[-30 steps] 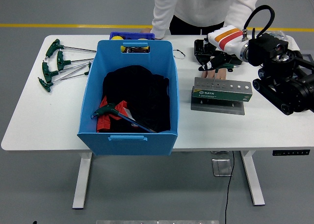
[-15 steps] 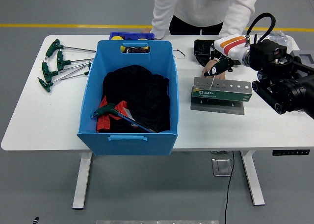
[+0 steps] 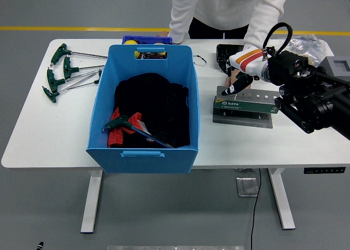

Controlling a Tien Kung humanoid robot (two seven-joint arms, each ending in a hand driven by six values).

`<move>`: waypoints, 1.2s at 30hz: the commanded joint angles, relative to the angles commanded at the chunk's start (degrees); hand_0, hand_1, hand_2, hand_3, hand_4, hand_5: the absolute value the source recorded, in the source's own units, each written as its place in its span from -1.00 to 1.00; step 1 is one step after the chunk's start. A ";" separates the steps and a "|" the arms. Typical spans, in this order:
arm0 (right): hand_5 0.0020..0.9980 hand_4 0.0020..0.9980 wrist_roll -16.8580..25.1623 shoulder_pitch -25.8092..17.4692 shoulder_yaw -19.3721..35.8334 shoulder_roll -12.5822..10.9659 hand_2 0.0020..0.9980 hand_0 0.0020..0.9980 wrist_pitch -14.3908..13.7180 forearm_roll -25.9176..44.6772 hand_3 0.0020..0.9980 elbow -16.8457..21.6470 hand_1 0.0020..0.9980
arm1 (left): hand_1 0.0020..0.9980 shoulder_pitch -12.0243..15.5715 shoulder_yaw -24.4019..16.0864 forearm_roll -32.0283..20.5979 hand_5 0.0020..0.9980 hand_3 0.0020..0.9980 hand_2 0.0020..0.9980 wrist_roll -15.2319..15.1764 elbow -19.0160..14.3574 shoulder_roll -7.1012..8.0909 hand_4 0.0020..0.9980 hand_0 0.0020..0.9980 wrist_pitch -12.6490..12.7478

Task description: Lift tool from toolbox,place it in box,lift tool from toolbox,place it in box

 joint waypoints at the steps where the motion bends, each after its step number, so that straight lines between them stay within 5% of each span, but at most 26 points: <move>1: 0.33 1.00 -0.02 -0.07 -0.03 0.12 0.28 0.44 0.00 -0.35 0.08 -0.27 0.20 | 0.35 -0.01 0.02 -0.01 0.68 0.54 0.47 0.00 0.00 0.01 0.89 0.36 -0.01; 14: 0.35 1.00 -0.26 -0.20 -1.52 0.20 0.16 0.44 0.66 -3.50 -0.14 -1.04 0.13 | 0.35 -0.03 0.09 -0.27 0.67 0.54 0.46 -0.12 0.01 0.05 0.89 0.36 0.12; 32: 0.36 1.00 0.61 0.31 -2.87 -0.60 0.10 0.44 0.08 -6.49 -0.17 -1.53 0.11 | 0.35 -0.18 0.20 -0.39 0.66 0.54 0.46 -0.25 -0.02 0.10 0.89 0.36 0.21; 33: 0.37 1.00 0.74 0.38 -3.00 -0.66 -0.04 0.39 -0.11 -6.79 -0.22 -1.47 -0.01 | 0.35 -0.19 0.16 -0.33 0.66 0.54 0.46 -0.25 -0.01 0.11 0.89 0.36 0.21; 36: 0.37 1.00 0.90 0.52 -3.49 -0.77 -0.04 0.39 -0.15 -7.50 -0.22 -1.45 -0.01 | 0.35 -0.17 0.11 -0.27 0.66 0.54 0.46 -0.24 -0.01 0.10 0.89 0.36 0.24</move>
